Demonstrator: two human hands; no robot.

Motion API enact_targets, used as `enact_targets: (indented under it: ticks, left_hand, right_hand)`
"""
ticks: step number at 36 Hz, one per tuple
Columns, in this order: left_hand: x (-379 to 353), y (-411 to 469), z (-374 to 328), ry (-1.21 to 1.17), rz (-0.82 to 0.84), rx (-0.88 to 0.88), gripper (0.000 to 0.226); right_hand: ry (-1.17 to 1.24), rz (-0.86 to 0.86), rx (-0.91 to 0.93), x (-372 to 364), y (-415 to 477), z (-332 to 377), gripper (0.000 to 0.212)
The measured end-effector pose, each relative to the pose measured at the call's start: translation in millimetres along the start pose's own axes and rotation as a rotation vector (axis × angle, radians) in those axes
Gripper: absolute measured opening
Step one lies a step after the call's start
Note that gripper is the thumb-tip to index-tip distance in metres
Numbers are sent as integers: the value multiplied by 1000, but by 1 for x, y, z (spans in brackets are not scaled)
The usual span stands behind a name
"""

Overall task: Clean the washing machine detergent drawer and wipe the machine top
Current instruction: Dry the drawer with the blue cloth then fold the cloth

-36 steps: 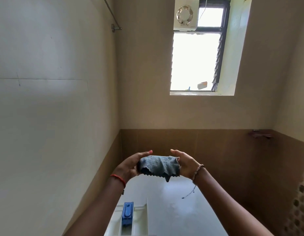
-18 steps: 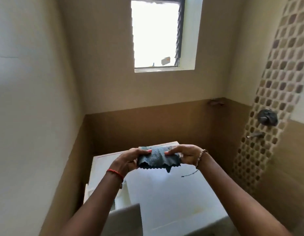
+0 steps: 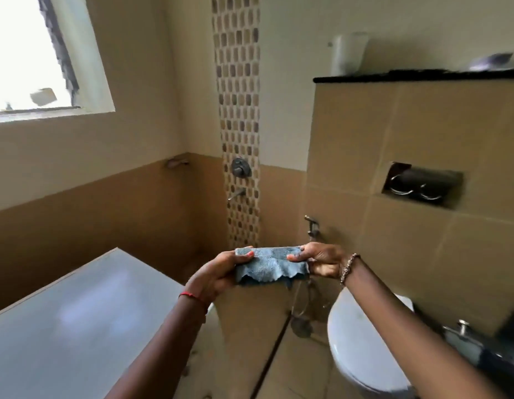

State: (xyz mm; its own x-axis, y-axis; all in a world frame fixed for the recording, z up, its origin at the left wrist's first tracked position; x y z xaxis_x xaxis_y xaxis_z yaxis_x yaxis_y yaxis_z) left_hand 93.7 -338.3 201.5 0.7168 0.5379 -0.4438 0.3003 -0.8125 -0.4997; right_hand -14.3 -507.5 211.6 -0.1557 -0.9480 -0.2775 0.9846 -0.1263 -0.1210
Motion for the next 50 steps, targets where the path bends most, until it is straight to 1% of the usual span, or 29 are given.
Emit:
enact_targets:
  ticks: [2,4,7,10,12,14,15,16,19,21,24,28,30,31,32,33,34,36,38,40,41,43,45,48,50]
  left_hand:
    - [-45,36,8,50,72,-1,19]
    - [-98,68,20,101,134,5,20]
    - [-180,113,44,166,185,48,21]
    - [-262,148,69,305,252,80,27]
    - [-316,167,90,377,291,83,28]
    - [-369,184,111,404,293,68,19]
    - [-394,194,122,403,273,59,14]
    - [-418,203,133,404,248,48,17]
    - [-485,222,169,440,242,19,21]
    - [-521,226,189,448,269,31,20]
    - [-570,232,213,476,335,51,18]
    - [-627,245,236,465,394,79,14]
    - [-651,254,244,461,427,96,7]
    - [-663,262,249,459,442,106,22]
    - [-674,271,253,462,454,127,43]
    - [-686,278,257,455,467,150,57]
    - [-697,286,260,453,485,167,63]
    - [-721,302,266,461,563,192,68]
    - [-746,320,269,481,641,194,66]
    - [-773,343,272,510,681,178,56]
    - [-785,355,273,531,697,169,50]
    - [-812,378,273,536,748,169,42]
    - [-837,397,273,540,778,168,39]
    - [-870,423,274,529,797,202,41]
    - [-889,439,274,500,811,247,44]
  right_hand:
    - [28,-108,32,44,-41,10,22]
    - [59,-212,56,87,-87,19,24]
    - [69,-394,71,153,-154,30,19]
    - [88,-593,111,213,-221,35,17]
    - [84,-721,137,251,-265,32,12]
    - [31,-875,182,285,-307,28,8]
    - [11,-957,214,301,-328,26,11]
    - [-3,-1032,248,313,-349,25,14]
    - [-37,-1181,329,339,-408,23,11]
    - [-48,-1278,378,352,-444,23,18]
    - [-52,-1365,451,372,-491,21,29]
    - [-72,-1507,462,401,-539,17,32]
    - [-87,-1558,471,418,-556,18,32]
    - [-85,-1583,471,426,-565,19,31]
    - [-78,-1602,474,435,-573,20,31]
    - [-65,-1610,481,444,-581,22,31]
    - [-54,-1607,488,455,-590,24,34]
    - [-45,-1588,496,481,-604,28,41]
    - [-46,-1594,498,509,-616,33,52]
    - [-56,-1599,495,540,-628,39,62]
    - [-54,-1591,498,553,-633,42,63]
    - [-44,-1565,507,579,-644,49,60]
    - [-43,-1533,516,602,-654,57,55]
    - [-4,-1500,530,635,-667,68,53]
    - [16,-1475,525,655,-674,75,56]
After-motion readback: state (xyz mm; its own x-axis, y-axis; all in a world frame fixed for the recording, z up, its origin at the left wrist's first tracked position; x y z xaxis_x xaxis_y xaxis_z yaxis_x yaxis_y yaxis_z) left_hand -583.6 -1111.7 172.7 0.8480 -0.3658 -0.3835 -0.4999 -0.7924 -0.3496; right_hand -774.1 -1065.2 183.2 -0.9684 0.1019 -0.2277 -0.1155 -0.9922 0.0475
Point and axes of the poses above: each hand's wrist, its own y-axis towards the middle knuckle, its own x-axis out of the back of the hand, z = x × y, the point moved 2 cm from there along y, towards the middle knuckle, and after that the axes turned 14 degrees about x, right-handed, at the moved point
